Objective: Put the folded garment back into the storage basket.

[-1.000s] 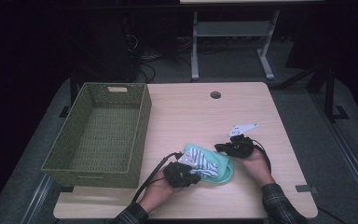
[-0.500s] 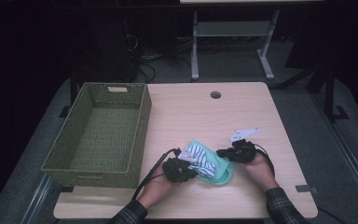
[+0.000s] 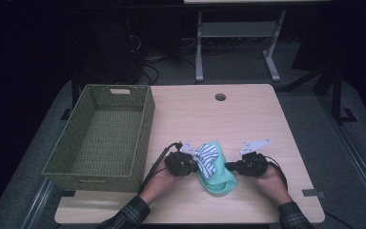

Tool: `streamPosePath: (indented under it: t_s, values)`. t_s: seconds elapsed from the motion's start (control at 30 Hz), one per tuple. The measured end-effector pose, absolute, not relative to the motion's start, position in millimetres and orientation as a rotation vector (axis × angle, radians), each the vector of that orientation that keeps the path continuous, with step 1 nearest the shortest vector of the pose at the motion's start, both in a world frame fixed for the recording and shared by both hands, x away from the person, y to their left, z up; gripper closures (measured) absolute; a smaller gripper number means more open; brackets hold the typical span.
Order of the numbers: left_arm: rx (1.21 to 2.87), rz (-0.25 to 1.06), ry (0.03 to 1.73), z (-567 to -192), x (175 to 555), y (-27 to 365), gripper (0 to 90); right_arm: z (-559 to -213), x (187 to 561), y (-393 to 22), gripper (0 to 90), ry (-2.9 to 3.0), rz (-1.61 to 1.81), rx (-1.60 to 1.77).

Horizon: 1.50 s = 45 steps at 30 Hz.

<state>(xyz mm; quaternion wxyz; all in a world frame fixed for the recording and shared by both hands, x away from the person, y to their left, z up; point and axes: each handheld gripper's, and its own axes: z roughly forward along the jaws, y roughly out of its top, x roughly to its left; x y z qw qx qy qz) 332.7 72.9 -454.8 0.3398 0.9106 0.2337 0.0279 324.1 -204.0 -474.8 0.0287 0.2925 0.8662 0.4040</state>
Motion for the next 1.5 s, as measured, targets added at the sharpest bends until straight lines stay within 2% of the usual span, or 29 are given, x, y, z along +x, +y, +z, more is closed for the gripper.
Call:
streamPosePath:
  t_s: [0.27,0.33,0.47,0.63,0.67,0.7,0.77,0.8,0.83,0.87,0.9,0.97,1.0,1.03,1.07,1.1,1.17,1.5]
  values:
    - [2.384,0.069,0.595,-453,346,69,89.2,-474,305,-205,89.8,2.692,1.255,0.886]
    - [2.381,0.065,0.596,-451,347,71,86.5,-474,303,-206,89.6,2.684,1.254,0.888]
    - [2.369,0.053,0.601,-443,345,77,77.7,-473,301,-214,79.6,2.627,1.267,0.926]
    - [2.353,0.067,0.579,-432,341,84,64.6,-474,297,-228,61.3,2.557,1.255,0.975]
    - [2.353,0.067,0.579,-432,341,84,62.6,-474,297,-228,61.3,2.557,1.255,0.975]
    - [2.362,0.072,0.560,-429,341,85,62.6,-474,295,-231,57.8,2.543,1.250,0.984]
    - [2.365,0.070,0.538,-422,339,87,55.4,-476,292,-239,48.0,2.505,1.229,1.014]
    - [2.365,0.070,0.538,-422,339,87,54.1,-476,292,-239,48.0,2.505,1.229,1.014]
    - [2.370,0.083,0.518,-419,340,88,52.5,-477,290,-243,41.3,2.491,1.207,1.033]
    - [2.356,0.074,0.522,-416,339,89,52.5,-477,290,-243,41.3,2.491,1.207,1.033]
    - [2.349,0.082,0.512,-409,339,90,49.8,-477,288,-246,35.2,2.465,1.189,1.055]
    - [2.345,0.088,0.489,-402,338,90,46.7,-478,286,-250,28.9,2.439,1.163,1.072]
    - [2.345,0.088,0.489,-402,338,90,44.8,-478,286,-250,28.9,2.439,1.163,1.072]
    - [2.349,0.089,0.472,-399,338,89,43.0,-478,286,-253,22.5,2.417,1.137,1.094]
    - [2.348,0.087,0.464,-396,337,88,43.0,-478,286,-253,22.5,2.417,1.137,1.094]
    - [2.339,0.098,0.447,-391,337,85,40.9,-479,285,-257,17.3,2.403,1.117,1.110]
    - [2.344,0.092,0.422,-388,339,81,38.1,-480,285,-259,13.9,2.390,1.107,1.123]
    - [2.415,0.071,0.300,-386,349,57,31.8,-482,285,-260,12.4,2.394,1.076,1.136]
